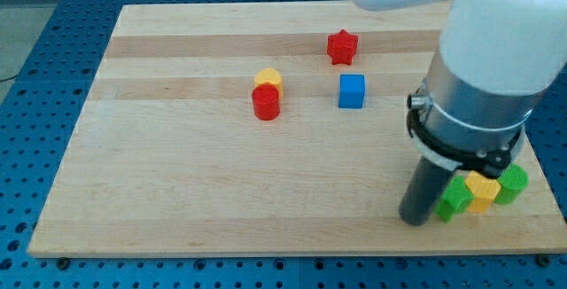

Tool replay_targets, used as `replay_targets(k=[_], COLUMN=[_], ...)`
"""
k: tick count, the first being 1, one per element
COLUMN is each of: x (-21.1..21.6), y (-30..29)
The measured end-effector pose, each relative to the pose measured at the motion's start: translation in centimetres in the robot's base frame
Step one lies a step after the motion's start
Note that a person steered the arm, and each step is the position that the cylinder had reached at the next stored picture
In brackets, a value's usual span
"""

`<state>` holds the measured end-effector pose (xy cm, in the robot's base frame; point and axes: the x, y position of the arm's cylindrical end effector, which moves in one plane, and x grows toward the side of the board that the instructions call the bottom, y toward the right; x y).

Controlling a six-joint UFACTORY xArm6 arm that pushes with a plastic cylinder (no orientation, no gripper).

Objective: Separate red circle and yellow heart

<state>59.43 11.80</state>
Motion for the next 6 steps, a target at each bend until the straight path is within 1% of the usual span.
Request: replay_targets(k=[1, 2, 3, 4, 5, 6], x=[-0.8, -8.1, -15.1, -18.8, -19.7, -16.6], y=[-8.2, -15.6, -20.8, -22.4, -17.2, -14.0])
